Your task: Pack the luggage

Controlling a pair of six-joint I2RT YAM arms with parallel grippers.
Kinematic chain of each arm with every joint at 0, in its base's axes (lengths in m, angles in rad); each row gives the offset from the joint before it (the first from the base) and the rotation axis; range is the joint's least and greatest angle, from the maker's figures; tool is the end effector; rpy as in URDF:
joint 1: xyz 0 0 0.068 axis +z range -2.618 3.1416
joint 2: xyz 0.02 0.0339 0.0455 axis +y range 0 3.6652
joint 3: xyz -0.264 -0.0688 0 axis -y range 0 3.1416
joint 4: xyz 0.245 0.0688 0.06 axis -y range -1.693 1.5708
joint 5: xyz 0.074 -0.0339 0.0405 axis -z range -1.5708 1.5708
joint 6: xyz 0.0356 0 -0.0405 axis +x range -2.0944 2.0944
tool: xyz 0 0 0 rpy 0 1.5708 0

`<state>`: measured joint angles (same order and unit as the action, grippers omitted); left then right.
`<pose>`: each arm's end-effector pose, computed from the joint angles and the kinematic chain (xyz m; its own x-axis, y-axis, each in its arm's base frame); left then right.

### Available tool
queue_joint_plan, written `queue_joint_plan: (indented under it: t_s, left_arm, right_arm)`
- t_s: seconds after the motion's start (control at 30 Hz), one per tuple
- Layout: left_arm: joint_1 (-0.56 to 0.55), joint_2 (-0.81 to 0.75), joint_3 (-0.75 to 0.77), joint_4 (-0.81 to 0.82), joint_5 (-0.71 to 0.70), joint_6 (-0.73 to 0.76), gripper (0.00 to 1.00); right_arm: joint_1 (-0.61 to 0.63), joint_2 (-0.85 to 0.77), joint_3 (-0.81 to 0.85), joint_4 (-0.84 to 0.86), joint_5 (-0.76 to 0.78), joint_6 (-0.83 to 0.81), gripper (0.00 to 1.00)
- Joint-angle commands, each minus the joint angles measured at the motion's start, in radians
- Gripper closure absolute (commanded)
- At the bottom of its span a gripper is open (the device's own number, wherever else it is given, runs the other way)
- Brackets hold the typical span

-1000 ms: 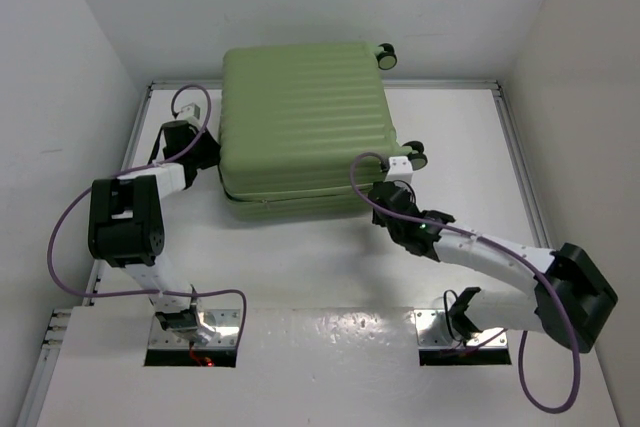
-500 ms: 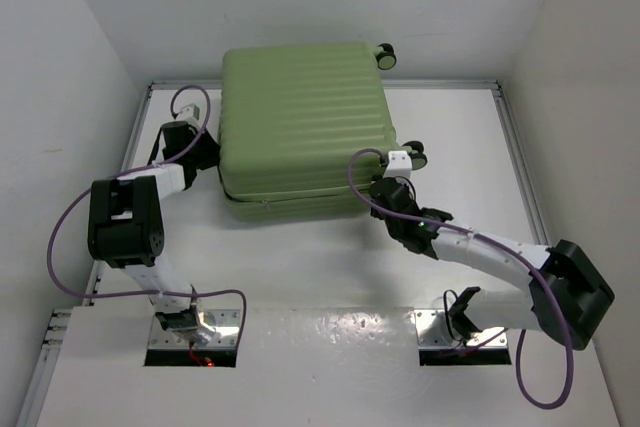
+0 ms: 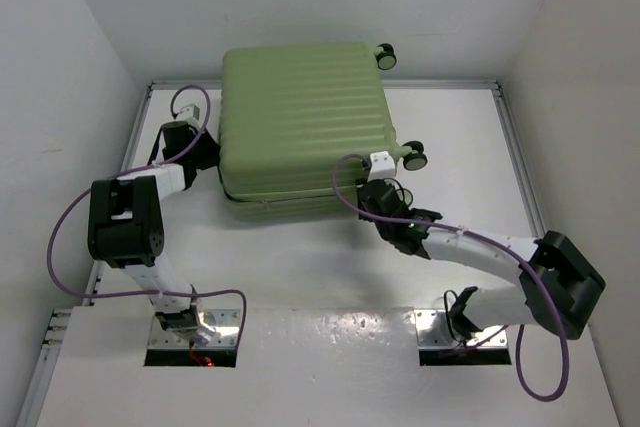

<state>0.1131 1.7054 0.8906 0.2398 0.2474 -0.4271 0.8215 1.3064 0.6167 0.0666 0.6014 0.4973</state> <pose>0.3569 0.0318 0.1790 -0.5311 -0.4645 -0.7086 -0.1376 0.8725 -0.4688 0.1933 0.1782 0.1984 -0.4880 0.0529 -0.8712 -0.0659 0.9931 0.0972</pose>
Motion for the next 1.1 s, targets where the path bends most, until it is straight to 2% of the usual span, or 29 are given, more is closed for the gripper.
queue_joint_plan:
  t_s: [0.0,0.27,0.4,0.6,0.73,0.77,0.83,0.87,0.9,1.07]
  left_arm:
    - [0.059,0.049,-0.067,-0.224,-0.062,0.028,1.00]
    - [0.059,0.049,-0.067,-0.224,-0.053,0.037,1.00]
    - [0.068,0.039,-0.067,-0.235,-0.053,0.047,1.00]
    - [0.092,0.020,-0.067,-0.257,-0.053,0.047,1.00]
    - [0.111,0.020,-0.058,-0.275,-0.043,0.056,1.00]
    - [0.120,0.020,-0.058,-0.275,-0.043,0.056,1.00]
    - [0.120,0.020,-0.058,-0.275,-0.034,0.056,1.00]
    - [0.120,0.020,-0.058,-0.275,-0.034,0.065,1.00]
    - [0.120,0.020,-0.058,-0.275,-0.034,0.065,1.00]
    - [0.120,0.020,-0.058,-0.275,-0.034,0.065,1.00]
  right_arm:
    - [0.008,0.020,0.048,0.091,0.093,-0.051,0.64]
    - [-0.071,0.048,0.041,0.128,0.126,-0.114,1.00]
    - [-0.123,0.002,0.017,0.140,0.089,-0.121,1.00]
    - [-0.179,-0.139,-0.067,0.144,-0.122,-0.118,1.00]
    - [-0.212,-0.160,-0.072,0.122,-0.235,-0.099,1.00]
    - [-0.228,-0.160,-0.068,0.110,-0.314,-0.089,1.00]
    - [-0.236,-0.170,-0.054,0.075,-0.374,-0.066,0.92]
    - [-0.237,-0.177,-0.048,0.056,-0.379,-0.063,0.79]
    - [-0.228,-0.182,-0.029,0.046,-0.387,-0.054,0.74]
    - [-0.193,-0.185,-0.008,-0.028,-0.411,0.015,0.66]
